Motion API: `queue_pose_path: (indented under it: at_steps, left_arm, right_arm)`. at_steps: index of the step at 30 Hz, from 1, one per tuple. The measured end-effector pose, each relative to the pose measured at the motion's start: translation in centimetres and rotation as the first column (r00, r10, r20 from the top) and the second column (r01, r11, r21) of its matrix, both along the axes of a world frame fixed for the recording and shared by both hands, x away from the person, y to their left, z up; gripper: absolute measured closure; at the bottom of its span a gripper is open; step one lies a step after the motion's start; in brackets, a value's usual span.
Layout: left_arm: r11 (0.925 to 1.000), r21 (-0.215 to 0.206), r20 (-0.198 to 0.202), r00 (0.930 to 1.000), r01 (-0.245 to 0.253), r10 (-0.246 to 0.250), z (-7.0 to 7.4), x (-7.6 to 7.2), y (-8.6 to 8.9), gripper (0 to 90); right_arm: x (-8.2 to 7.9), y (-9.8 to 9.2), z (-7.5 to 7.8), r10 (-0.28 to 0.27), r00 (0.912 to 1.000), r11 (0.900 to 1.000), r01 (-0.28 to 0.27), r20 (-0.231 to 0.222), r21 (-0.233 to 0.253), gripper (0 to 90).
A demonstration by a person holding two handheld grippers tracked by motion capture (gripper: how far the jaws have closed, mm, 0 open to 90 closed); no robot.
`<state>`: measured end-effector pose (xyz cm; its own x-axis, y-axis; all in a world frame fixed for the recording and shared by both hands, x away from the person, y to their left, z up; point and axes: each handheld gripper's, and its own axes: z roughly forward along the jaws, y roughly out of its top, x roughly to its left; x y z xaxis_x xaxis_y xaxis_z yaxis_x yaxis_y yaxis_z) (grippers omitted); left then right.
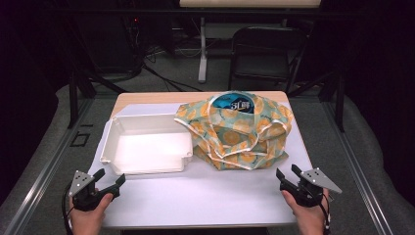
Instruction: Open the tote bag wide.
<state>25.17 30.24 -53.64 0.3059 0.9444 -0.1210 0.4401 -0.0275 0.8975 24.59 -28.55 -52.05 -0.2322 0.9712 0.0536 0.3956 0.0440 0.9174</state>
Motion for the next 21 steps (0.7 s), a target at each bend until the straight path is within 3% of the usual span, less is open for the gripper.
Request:
queue_pose_path:
  at_steps: [3, 4, 6, 9, 14, 21]
  left_arm:
    - [1.0, -0.006, -0.001, 1.0, 0.006, -0.006, 0.1, -0.1, -0.2, 20.9]
    - [1.0, -0.002, -0.001, 1.0, 0.007, -0.007, 0.1, -0.1, -0.4, 25.1]
    - [0.9997, 0.025, 0.002, 1.0, 0.001, -0.001, 0.2, -0.3, -0.7, 26.3]
    - [0.9996, 0.022, 0.014, 0.9998, 0.015, -0.016, 0.5, -0.5, -1.2, 29.1]
    - [0.9991, 0.008, 0.038, 0.9984, 0.043, -0.043, 1.0, -0.8, -1.9, 31.1]
    - [0.9989, -0.007, 0.041, 0.998, 0.047, -0.047, 1.2, -0.8, -2.1, 33.5]
  right_arm:
    - [-0.2, 0.1, 0.3, -0.014, 0.9999, 1.0, 0.014, 0.005, -0.003, 44.0]
    - [-0.4, 0.2, 0.6, -0.027, 0.9995, 1.0, 0.027, 0.018, -0.012, 48.2]
    - [-0.5, 0.3, 0.7, -0.025, 0.9994, 1.0, 0.026, 0.025, -0.012, 49.2]
    - [-0.9, 0.7, 1.3, -0.019, 0.9993, 1.0, 0.019, 0.033, -0.013, 52.5]
    - [-1.4, 1.6, 2.1, 0.039, 0.9979, 0.999, -0.039, 0.051, -0.002, 57.6]
    - [-1.5, 2.6, 2.6, 0.073, 0.9953, 0.997, -0.072, 0.064, -0.01, 55.8]
